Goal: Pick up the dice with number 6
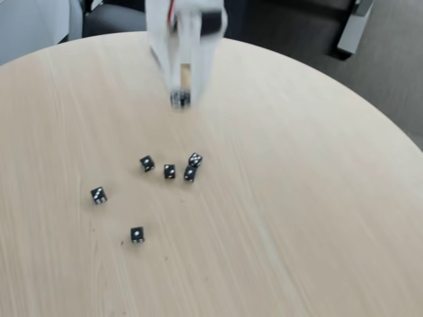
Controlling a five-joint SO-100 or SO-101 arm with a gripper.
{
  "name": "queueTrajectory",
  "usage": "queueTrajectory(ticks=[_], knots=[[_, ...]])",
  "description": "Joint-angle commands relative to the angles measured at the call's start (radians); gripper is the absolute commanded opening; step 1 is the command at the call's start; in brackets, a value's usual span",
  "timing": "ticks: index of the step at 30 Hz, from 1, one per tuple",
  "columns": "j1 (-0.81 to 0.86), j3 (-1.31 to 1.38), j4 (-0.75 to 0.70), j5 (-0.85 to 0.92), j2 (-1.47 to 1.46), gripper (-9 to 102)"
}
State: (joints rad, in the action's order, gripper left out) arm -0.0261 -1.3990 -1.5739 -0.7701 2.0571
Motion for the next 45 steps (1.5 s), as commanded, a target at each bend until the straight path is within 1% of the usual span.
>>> queueTrajectory(ticks=[1,4,7,15,17,20,25,29,32,35,38,45], knots=[[0.003,0.008,-0.049,0.077,0.179,0],[-0.005,-0.058,-0.055,0.166,0.345,0],[-0.005,-0.199,-0.055,0.229,0.485,0],[-0.005,-0.765,-0.029,0.368,0.772,0],[-0.006,-0.876,0.012,0.393,0.819,0],[-0.003,-1.003,0.115,0.437,0.864,0],[-0.006,-1.183,0.310,0.578,0.873,0],[-0.006,-1.345,0.434,0.706,0.873,0],[-0.006,-1.453,0.488,0.825,0.874,0],[-0.006,-1.522,0.491,0.894,0.874,0],[-0.006,-1.551,0.485,0.908,0.876,0],[-0.006,-1.559,0.482,0.810,0.877,0]])
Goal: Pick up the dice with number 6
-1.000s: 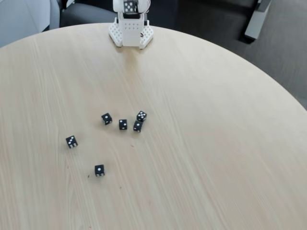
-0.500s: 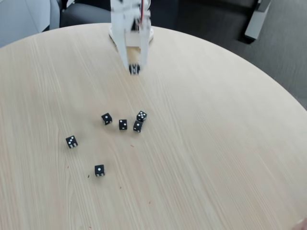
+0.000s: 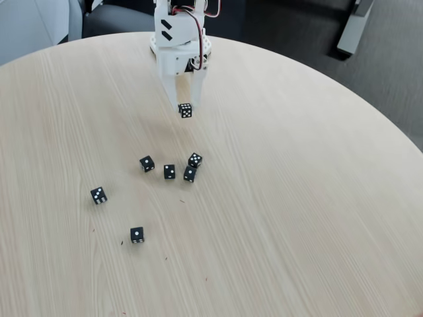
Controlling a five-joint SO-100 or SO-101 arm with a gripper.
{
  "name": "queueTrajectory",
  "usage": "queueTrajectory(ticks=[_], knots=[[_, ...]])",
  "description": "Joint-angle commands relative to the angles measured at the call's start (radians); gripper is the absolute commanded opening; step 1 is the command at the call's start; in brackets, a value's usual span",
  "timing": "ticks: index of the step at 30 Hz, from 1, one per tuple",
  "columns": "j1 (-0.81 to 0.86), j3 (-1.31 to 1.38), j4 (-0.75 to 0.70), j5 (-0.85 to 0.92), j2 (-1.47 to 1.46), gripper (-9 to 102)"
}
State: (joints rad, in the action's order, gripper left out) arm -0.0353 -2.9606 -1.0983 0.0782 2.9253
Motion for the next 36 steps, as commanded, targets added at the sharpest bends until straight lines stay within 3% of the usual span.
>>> queueTrajectory(ticks=[1,10,36], knots=[[0.003,0.002,0.006,-0.054,0.009,0],[0.003,-0.012,-0.075,-0.202,0.198,0],[0.018,-0.012,-0.084,-0.321,0.212,0]])
